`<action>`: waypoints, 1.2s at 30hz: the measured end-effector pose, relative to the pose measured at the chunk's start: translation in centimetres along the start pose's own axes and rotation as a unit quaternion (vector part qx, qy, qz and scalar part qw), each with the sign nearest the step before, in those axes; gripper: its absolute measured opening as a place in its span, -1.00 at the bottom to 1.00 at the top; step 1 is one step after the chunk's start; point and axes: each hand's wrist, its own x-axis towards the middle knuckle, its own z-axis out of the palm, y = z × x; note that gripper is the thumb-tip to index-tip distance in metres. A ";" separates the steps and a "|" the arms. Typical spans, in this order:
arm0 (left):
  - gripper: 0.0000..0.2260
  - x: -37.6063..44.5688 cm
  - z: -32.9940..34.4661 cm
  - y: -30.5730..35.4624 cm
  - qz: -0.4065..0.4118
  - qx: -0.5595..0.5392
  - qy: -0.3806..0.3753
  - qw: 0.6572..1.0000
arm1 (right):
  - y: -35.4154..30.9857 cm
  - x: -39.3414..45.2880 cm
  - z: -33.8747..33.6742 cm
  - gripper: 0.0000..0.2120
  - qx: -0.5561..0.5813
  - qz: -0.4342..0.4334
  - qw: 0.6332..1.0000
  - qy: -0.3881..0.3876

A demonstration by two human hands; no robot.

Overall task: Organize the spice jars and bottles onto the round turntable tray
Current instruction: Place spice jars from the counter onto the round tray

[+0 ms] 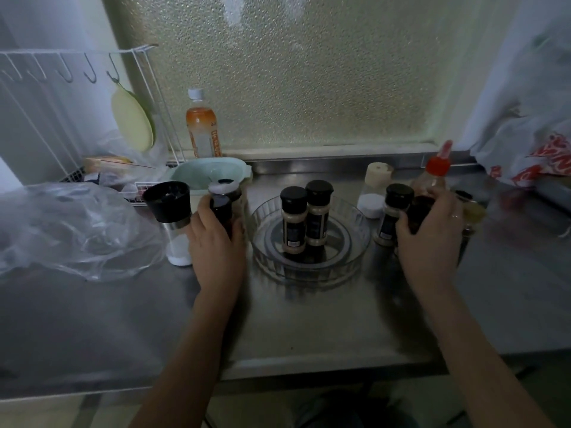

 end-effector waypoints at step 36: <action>-0.49 1.6 -0.8 -0.1 0.050 -0.004 0.254 0.966 | 4.0 0.5 -2.7 -0.47 0.088 0.149 0.985 0.020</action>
